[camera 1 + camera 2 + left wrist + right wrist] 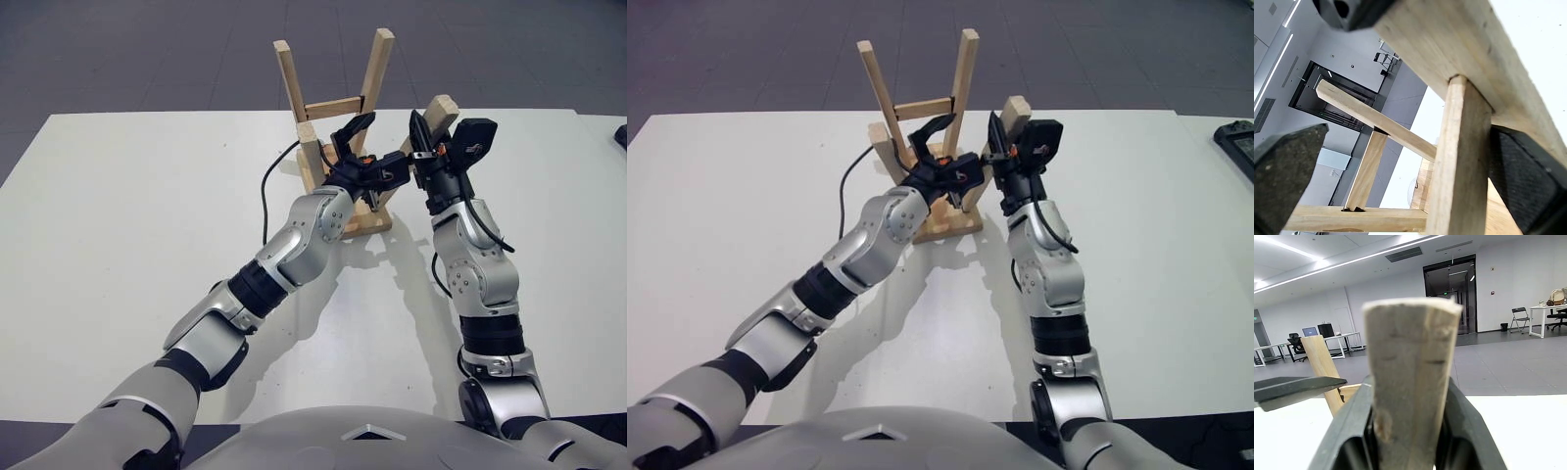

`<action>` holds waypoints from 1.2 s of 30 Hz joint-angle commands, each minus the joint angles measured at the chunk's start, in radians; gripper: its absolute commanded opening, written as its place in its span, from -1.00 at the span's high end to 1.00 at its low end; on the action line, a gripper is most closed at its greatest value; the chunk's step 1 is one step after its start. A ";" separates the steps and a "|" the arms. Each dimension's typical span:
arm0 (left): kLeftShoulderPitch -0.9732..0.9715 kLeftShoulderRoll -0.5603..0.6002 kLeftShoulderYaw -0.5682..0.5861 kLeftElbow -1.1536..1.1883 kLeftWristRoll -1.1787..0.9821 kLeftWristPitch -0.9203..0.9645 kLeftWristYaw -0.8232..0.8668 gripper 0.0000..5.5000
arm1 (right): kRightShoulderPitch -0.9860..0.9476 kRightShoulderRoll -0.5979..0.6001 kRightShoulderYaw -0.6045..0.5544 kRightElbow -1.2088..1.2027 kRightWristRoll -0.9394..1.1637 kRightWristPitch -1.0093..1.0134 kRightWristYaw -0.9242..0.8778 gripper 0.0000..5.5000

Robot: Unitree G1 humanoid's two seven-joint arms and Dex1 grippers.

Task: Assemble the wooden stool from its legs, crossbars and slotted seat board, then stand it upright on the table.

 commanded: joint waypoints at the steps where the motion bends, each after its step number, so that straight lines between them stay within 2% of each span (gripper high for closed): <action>1: -0.017 0.008 0.068 -0.021 0.049 -0.002 0.055 -0.96 | 0.221 -0.051 0.147 0.264 -0.146 0.268 0.012 0.63; 5: -0.023 0.003 0.066 -0.021 0.038 -0.036 0.053 -0.96 | 0.213 -0.076 0.179 0.276 -0.167 0.276 0.034 0.63; 11: -0.017 -0.055 0.084 -0.108 -0.049 -0.190 0.049 -0.96 | 0.205 -0.115 0.210 0.291 -0.193 0.277 0.053 0.62; 15: -0.029 -0.099 0.152 -0.211 -0.160 -0.308 0.039 -0.96 | 0.197 -0.120 0.196 0.300 -0.180 0.294 0.043 0.62; 19: -0.053 -0.148 0.228 -0.280 -0.270 -0.334 0.019 -0.96 | 0.186 -0.120 0.189 0.305 -0.170 0.294 0.042 0.62; 26: -0.051 -0.209 0.278 -0.347 -0.489 -0.250 -0.155 -0.96 | 0.178 -0.109 0.164 0.299 -0.152 0.303 0.039 0.62; 36: -0.112 -0.080 0.151 -0.338 -0.507 -0.204 -0.530 -0.96 | 0.175 -0.099 0.147 0.324 -0.136 0.293 0.023 0.61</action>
